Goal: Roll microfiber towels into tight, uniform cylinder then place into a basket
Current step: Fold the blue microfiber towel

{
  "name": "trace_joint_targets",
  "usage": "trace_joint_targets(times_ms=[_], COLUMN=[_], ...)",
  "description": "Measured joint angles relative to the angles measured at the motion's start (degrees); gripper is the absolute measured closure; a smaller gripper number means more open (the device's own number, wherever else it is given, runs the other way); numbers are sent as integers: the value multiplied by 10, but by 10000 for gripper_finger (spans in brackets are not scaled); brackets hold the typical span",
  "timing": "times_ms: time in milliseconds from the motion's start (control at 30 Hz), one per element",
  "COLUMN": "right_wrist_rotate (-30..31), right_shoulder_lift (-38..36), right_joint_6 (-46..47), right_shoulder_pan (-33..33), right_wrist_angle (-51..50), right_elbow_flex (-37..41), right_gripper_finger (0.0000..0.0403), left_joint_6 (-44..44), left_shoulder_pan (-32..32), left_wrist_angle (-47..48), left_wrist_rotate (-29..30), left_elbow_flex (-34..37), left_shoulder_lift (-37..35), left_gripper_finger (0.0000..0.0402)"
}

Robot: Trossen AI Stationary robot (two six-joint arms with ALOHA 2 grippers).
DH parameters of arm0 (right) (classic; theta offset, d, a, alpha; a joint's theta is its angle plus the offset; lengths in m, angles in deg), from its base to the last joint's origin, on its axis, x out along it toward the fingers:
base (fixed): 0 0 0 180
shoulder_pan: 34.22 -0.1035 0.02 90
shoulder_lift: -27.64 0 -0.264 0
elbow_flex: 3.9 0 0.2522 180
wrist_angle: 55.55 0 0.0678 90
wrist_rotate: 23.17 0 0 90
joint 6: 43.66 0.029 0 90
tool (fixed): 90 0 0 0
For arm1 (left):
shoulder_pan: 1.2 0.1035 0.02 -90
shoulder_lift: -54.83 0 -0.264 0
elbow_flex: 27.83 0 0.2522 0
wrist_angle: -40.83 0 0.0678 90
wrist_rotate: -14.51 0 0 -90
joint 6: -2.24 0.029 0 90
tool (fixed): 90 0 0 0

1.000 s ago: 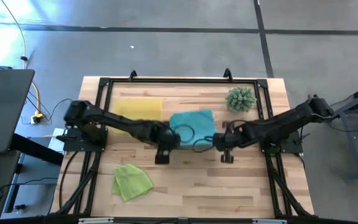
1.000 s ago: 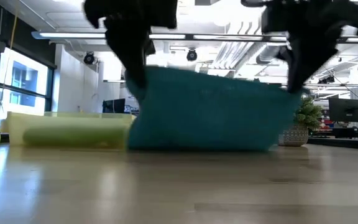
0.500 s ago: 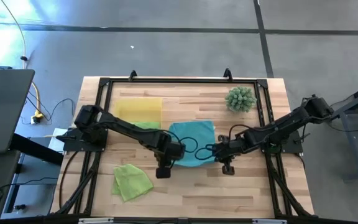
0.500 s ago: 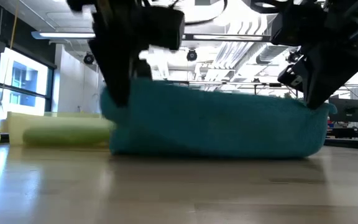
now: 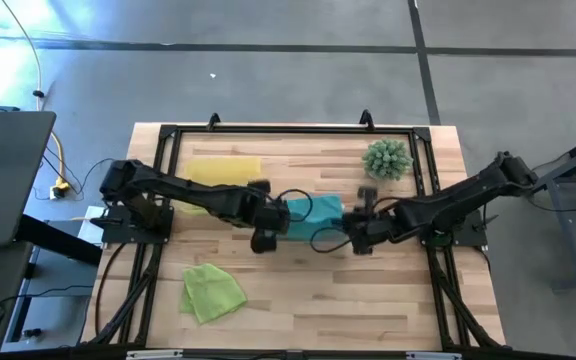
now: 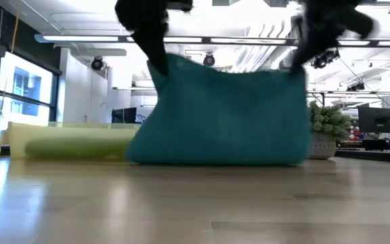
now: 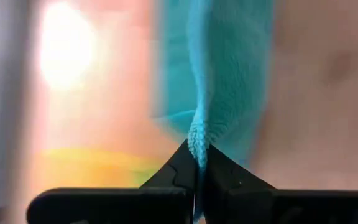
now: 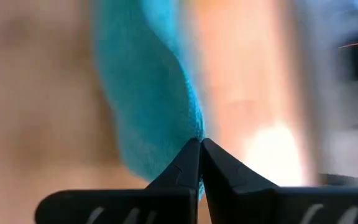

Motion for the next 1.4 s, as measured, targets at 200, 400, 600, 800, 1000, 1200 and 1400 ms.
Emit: trace_joint_targets(times_ms=[200, 400, 600, 800, 1000, 1200, 1400], right_wrist_rotate=[318, 162, 146, 178, 87, 150, 187], right_shoulder_lift=[2, 2, 3, 2, 3, 2, 3], right_joint_6=[-97, -134, -113, -117, -124, -132, -157], right_shoulder_pan=[1, 3, -3, 2, 2, 2, 3], right_wrist_angle=[-44, -73, -127, -115, -131, -139, -153], right_elbow_flex=[-109, -172, -205, -207, -206, -206, -206], right_gripper_finger=[403, 403, 403, 403, 403, 403, 403], left_joint_6=[134, 137, 162, 104, 165, 144, 201], left_shoulder_pan=[-8, -17, -22, -22, -27, -19, -15], left_wrist_angle=[25, 17, 8, 15, 14, 23, 23], left_wrist_rotate=[376, 341, 48, 320, -21, 157, 195], left_elbow_flex=[-61, -101, -132, -133, -133, -133, -133], left_shoulder_lift=[-4, -4, -4, -4, -3, 1, -1], left_gripper_finger=[401, 401, 401, 401, 401, 401, 401])
